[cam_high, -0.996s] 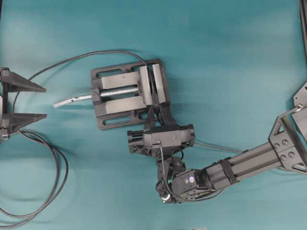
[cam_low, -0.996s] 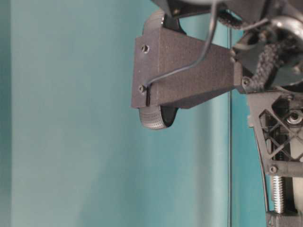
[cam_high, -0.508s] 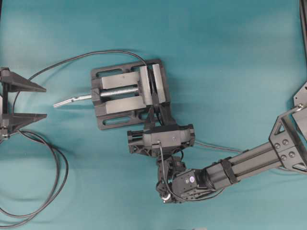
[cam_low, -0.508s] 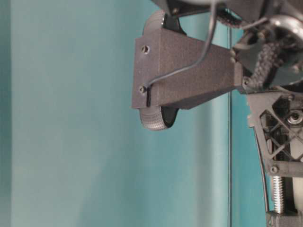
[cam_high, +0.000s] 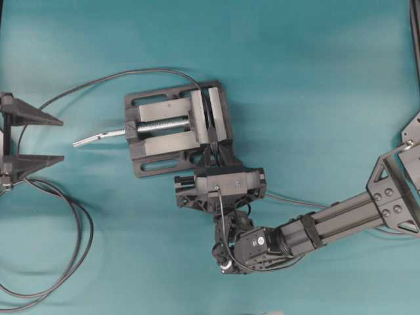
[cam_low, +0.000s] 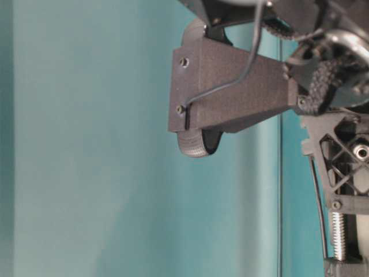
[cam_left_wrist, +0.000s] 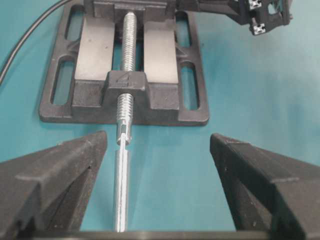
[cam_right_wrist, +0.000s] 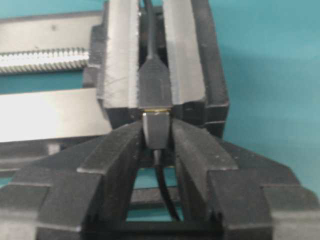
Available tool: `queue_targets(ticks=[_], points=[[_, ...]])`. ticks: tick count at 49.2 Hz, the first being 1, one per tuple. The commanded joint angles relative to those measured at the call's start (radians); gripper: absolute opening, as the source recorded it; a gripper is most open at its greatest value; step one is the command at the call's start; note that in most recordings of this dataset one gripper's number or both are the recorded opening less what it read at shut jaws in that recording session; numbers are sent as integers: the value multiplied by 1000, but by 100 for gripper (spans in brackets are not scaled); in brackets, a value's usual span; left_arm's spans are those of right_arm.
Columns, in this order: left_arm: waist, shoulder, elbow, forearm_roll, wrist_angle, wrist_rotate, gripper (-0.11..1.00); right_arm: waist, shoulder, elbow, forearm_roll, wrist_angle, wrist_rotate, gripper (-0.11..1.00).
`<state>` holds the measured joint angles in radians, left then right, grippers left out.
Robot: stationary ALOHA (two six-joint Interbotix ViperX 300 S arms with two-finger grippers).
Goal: Insert the USB cable into the fixed female connector.
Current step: 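Open the right gripper and release the inserted cable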
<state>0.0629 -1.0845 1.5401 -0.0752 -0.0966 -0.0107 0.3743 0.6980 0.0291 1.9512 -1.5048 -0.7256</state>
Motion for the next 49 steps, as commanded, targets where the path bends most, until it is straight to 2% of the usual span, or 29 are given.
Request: queue_targets(ticks=[1, 16, 29, 35, 49], points=[[3, 5, -11, 2, -5, 2, 100, -57, -38, -2, 11, -5, -3, 39], [3, 5, -11, 3, -5, 2, 100, 37, -67, -6, 14, -6, -8, 39], [3, 5, -11, 3, -5, 2, 100, 89, -94, -5, 52, -6, -29, 39], [3, 5, -12, 3, -5, 2, 100, 110, -106, 3, 52, -5, -41, 39], [3, 5, -11, 2, -5, 2, 100, 126, -167, 84, 51, 48, -92, 39]])
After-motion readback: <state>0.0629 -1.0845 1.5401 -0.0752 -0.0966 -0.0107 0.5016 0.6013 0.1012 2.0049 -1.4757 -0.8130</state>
